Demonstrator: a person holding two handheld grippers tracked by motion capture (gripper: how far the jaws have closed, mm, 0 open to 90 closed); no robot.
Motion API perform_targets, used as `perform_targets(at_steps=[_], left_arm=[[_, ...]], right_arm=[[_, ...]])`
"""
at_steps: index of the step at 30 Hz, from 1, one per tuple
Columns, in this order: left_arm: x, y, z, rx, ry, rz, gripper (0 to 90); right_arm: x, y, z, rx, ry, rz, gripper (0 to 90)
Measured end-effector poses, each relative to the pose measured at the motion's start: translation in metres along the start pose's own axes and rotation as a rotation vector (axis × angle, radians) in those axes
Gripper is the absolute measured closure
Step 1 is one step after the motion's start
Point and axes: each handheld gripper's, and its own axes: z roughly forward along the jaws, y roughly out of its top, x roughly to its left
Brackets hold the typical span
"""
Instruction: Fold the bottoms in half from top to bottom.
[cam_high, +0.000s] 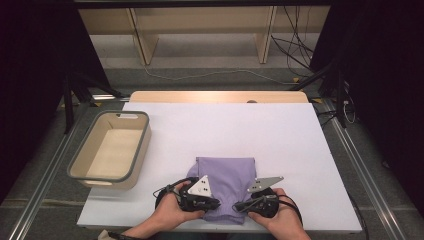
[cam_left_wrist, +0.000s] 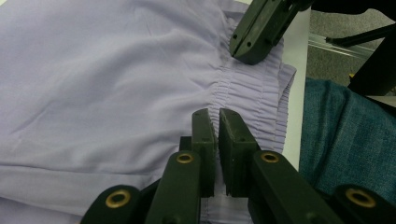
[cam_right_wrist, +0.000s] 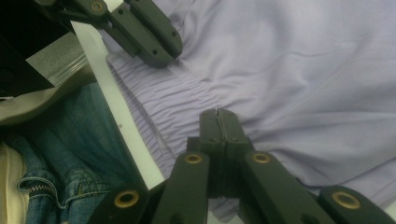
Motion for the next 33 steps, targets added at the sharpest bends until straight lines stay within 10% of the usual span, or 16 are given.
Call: perform_targets(at_steps=[8, 15, 26, 33], left_arm=[[0.000, 0.000, 0.000, -0.014, 0.007, -0.010, 84.1], [0.013, 0.004, -0.010, -0.076, 0.076, -0.039, 78.5], [0.077, 0.016, -0.010, -0.081, 0.321, -0.134, 81.2], [0.102, 0.015, -0.003, -0.064, 0.362, -0.197, 81.7]], right_arm=[[-0.001, 0.000, 0.000, -0.009, 0.005, 0.011, 90.0], [-0.016, 0.010, -0.018, -0.173, -0.115, 0.051, 88.1], [-0.064, 0.036, -0.015, -0.197, -0.286, 0.105, 90.0], [-0.088, 0.049, 0.003, -0.166, -0.337, 0.116, 90.0]])
